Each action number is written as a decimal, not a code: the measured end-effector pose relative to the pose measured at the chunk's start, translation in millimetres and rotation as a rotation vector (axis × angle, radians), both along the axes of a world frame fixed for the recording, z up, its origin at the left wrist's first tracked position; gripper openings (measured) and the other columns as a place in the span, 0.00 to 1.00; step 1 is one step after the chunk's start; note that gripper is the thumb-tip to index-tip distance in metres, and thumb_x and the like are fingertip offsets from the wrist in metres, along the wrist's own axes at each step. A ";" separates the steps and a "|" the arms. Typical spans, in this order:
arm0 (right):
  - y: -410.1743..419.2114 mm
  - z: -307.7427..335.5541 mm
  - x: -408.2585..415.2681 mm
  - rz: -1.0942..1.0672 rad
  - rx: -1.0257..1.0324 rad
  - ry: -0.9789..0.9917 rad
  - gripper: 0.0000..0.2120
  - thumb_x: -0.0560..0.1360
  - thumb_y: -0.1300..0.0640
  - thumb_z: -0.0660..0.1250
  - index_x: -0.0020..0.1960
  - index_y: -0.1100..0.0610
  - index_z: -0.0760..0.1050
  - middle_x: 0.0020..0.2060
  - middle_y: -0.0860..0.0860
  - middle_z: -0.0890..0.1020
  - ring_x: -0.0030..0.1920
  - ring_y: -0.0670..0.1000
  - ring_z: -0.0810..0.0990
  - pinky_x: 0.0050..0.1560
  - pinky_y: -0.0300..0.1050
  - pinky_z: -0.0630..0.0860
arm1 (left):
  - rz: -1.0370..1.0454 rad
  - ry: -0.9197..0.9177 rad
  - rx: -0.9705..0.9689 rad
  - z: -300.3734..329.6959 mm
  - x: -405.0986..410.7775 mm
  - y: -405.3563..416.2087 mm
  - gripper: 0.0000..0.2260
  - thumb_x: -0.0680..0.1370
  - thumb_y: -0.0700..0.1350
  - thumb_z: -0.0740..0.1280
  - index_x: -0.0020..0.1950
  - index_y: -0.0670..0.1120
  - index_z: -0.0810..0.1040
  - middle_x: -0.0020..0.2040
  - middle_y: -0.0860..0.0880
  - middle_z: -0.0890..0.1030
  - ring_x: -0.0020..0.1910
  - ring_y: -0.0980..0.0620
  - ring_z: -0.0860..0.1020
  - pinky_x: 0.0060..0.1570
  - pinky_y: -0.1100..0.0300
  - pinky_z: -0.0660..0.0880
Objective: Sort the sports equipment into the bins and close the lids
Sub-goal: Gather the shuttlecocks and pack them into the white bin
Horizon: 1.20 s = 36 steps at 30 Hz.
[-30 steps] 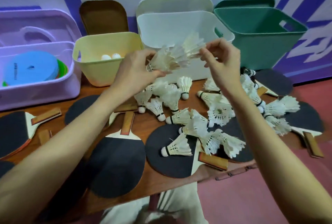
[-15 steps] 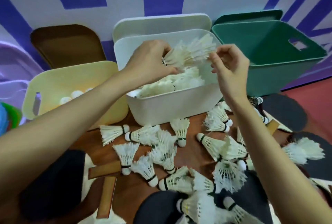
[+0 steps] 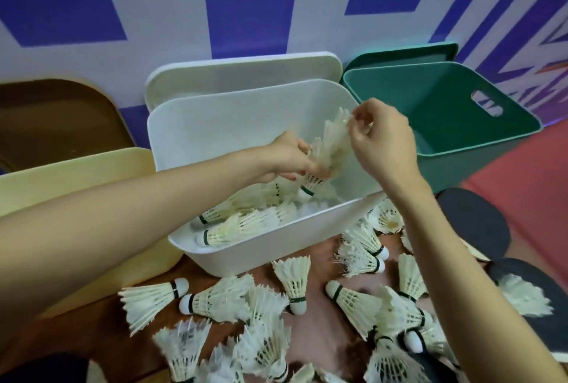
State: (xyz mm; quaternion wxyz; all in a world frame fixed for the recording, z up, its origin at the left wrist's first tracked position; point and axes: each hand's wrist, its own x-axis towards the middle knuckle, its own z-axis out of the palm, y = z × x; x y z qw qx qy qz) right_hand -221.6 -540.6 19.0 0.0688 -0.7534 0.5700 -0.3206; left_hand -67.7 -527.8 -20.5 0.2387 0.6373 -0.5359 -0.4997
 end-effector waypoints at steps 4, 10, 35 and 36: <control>3.7 4.2 4.2 -0.048 0.072 0.273 0.08 0.73 0.60 0.59 0.48 0.59 0.75 0.43 0.57 0.80 0.46 0.62 0.75 0.37 0.47 0.68 | -0.081 -0.051 0.056 -9.9 -9.0 -3.8 0.13 0.67 0.45 0.79 0.44 0.41 0.80 0.40 0.48 0.79 0.40 0.54 0.76 0.36 0.65 0.74; -0.7 3.3 2.8 -0.023 0.287 0.556 0.08 0.69 0.63 0.61 0.46 0.60 0.74 0.42 0.58 0.79 0.41 0.61 0.73 0.40 0.46 0.68 | -0.221 -0.228 0.037 -17.8 -8.5 -3.6 0.17 0.66 0.45 0.79 0.48 0.37 0.79 0.31 0.52 0.71 0.31 0.55 0.70 0.27 0.63 0.67; 65.2 7.0 12.8 0.301 0.177 0.472 0.11 0.77 0.58 0.60 0.56 0.61 0.73 0.55 0.59 0.78 0.54 0.61 0.76 0.50 0.51 0.73 | 0.087 -0.653 -0.532 48.0 24.9 97.6 0.07 0.74 0.42 0.66 0.49 0.47 0.82 0.48 0.50 0.83 0.48 0.50 0.80 0.51 0.54 0.77; 80.0 5.9 11.8 0.352 0.095 0.381 0.13 0.77 0.59 0.61 0.60 0.61 0.72 0.56 0.59 0.77 0.56 0.61 0.75 0.54 0.52 0.73 | 0.153 -0.630 -0.623 51.7 27.2 114.2 0.07 0.74 0.42 0.66 0.49 0.47 0.82 0.48 0.50 0.83 0.47 0.50 0.80 0.50 0.55 0.77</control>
